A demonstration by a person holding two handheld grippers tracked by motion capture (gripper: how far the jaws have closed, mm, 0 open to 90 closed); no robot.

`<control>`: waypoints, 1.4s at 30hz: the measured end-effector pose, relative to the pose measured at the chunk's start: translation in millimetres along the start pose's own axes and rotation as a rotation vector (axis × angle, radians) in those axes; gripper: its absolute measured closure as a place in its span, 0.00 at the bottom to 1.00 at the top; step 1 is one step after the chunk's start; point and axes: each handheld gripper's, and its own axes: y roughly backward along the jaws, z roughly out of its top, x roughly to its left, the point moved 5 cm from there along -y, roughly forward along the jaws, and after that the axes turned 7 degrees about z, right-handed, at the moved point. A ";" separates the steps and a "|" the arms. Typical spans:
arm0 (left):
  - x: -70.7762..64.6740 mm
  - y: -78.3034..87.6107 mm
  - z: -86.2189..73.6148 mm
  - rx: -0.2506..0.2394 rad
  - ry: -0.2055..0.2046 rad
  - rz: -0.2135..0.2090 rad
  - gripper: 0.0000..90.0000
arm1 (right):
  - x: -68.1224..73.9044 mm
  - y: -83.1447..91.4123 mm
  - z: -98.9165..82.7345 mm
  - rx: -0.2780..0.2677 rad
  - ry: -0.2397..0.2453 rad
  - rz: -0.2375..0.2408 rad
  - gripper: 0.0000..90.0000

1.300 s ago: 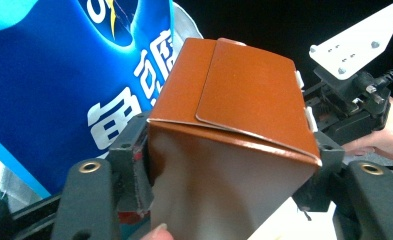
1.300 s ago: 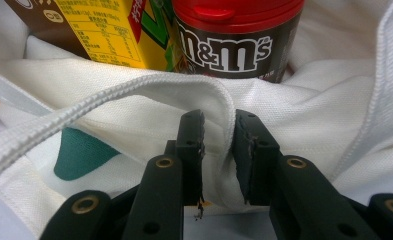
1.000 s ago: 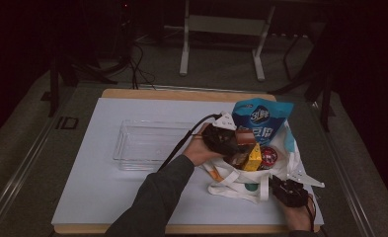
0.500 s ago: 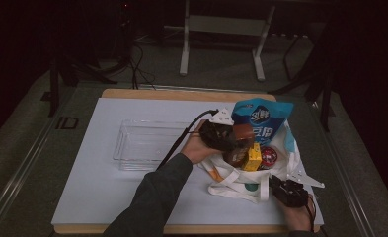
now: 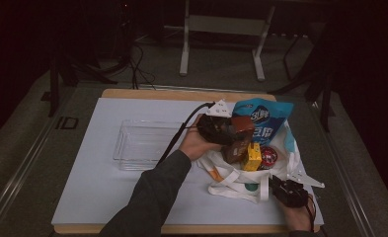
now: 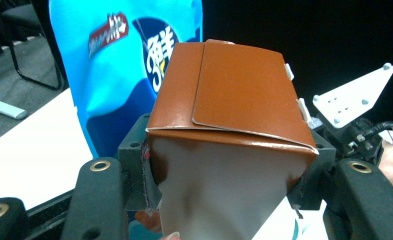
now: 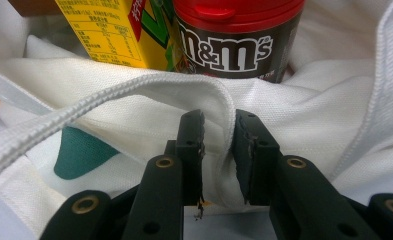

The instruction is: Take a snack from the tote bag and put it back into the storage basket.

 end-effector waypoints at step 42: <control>2.5 54.1 25.3 -0.038 0.050 -0.029 0.47 | 0.5 -0.3 0.2 0.004 0.012 -0.007 0.83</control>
